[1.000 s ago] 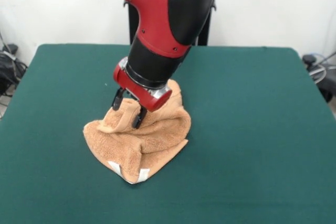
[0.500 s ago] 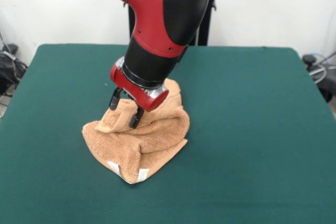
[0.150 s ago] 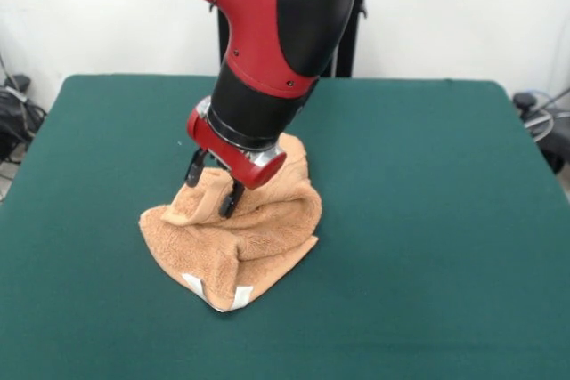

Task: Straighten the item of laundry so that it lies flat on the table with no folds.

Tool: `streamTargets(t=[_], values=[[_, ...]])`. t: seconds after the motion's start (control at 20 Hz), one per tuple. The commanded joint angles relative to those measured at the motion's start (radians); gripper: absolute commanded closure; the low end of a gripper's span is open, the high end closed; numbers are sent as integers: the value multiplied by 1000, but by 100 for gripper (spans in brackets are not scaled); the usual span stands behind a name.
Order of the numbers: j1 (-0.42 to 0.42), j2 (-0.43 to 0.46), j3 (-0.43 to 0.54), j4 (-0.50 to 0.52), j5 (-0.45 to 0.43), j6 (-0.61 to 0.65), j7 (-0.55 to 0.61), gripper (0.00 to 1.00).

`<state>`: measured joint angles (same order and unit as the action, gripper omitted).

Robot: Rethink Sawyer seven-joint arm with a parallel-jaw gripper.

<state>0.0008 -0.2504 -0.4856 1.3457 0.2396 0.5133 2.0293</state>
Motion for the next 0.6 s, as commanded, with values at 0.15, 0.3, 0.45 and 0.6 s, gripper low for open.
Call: streamTargets(t=[0.15,0.3,0.45,0.6], values=[[-14,3,124,-12,24,60,134,0],[-7,-12,111,-23,23,101,134,0],[1,-19,98,-41,21,141,136,0],[5,-28,94,-43,18,158,136,0]])
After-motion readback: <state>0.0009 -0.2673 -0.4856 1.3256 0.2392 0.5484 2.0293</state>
